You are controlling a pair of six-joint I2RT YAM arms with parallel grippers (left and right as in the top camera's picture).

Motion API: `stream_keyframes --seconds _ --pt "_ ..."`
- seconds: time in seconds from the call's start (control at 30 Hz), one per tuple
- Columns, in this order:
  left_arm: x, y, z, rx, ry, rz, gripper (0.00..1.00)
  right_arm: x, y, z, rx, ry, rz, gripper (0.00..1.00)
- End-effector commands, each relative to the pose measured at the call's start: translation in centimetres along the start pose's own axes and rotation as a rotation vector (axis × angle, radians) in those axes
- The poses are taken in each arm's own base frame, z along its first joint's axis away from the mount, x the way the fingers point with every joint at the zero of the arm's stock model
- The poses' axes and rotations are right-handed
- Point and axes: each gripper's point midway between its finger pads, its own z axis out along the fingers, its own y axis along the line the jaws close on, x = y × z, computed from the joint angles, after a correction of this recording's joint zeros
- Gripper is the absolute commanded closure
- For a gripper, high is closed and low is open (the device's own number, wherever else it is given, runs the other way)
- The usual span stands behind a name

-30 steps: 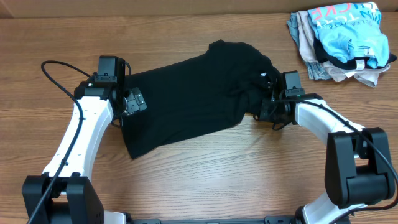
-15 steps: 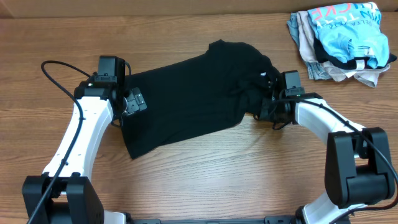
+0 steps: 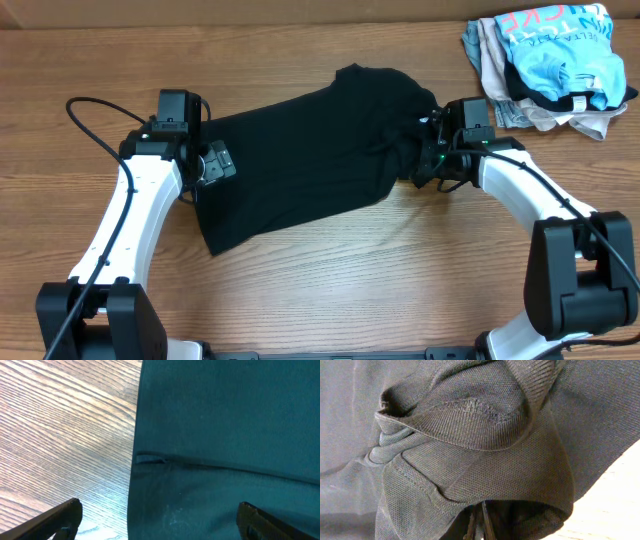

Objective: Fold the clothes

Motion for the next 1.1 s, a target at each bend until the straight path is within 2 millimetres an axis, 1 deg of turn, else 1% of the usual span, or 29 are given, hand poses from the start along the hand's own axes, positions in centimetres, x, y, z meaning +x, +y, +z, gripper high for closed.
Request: stream_keyframes --seconds 0.0,0.17,0.27,0.3,0.33,0.47,0.6,0.63,0.77,0.8,0.87,0.93,1.07 --pt "-0.7 0.3 -0.5 -0.007 -0.028 0.01 0.0 0.4 -0.3 1.3 0.003 0.032 0.005 0.91" --pt "-0.7 0.3 -0.5 -0.007 -0.028 0.01 0.0 1.1 -0.7 2.1 0.013 0.061 0.012 0.89" --pt "-0.7 0.3 -0.5 -0.007 -0.028 0.01 0.0 1.5 -1.0 2.5 0.024 0.074 0.015 0.84" --pt "-0.7 0.3 -0.5 -0.007 -0.028 0.01 0.0 1.7 -1.2 2.6 0.028 0.077 0.015 0.79" --pt "-0.7 0.3 -0.5 -0.007 -0.028 0.01 0.0 2.0 -1.3 2.8 0.029 0.08 0.016 0.76" --pt "-0.7 0.3 -0.5 -0.006 -0.028 0.01 0.0 3.3 -1.8 3.1 0.039 0.11 0.023 0.68" --pt "-0.7 0.3 -0.5 -0.006 -0.028 0.01 0.0 5.1 -2.4 3.2 0.055 0.163 0.034 0.58" --pt "-0.7 0.3 -0.5 -0.007 -0.028 0.01 0.0 6.2 -2.7 3.1 0.068 0.202 0.043 0.55" --pt "-0.7 0.3 -0.5 -0.007 -0.027 0.011 0.0 8.7 -3.7 2.4 0.125 0.301 0.109 0.49" --pt "-0.7 0.3 -0.5 -0.007 -0.027 0.011 0.0 9.4 -4.1 2.0 0.149 0.329 0.136 0.48" --pt "-0.7 0.3 -0.5 -0.007 -0.027 0.011 0.0 11.6 -5.3 0.8 0.201 0.423 0.22 0.45" --pt "-0.7 0.3 -0.5 -0.007 -0.027 0.011 0.0 12.4 -6.0 0.2 0.223 0.461 0.269 0.44" --pt "-0.7 0.3 -0.5 -0.007 -0.027 0.011 0.0 14.2 -8.0 -1.7 0.269 0.551 0.4 0.42"
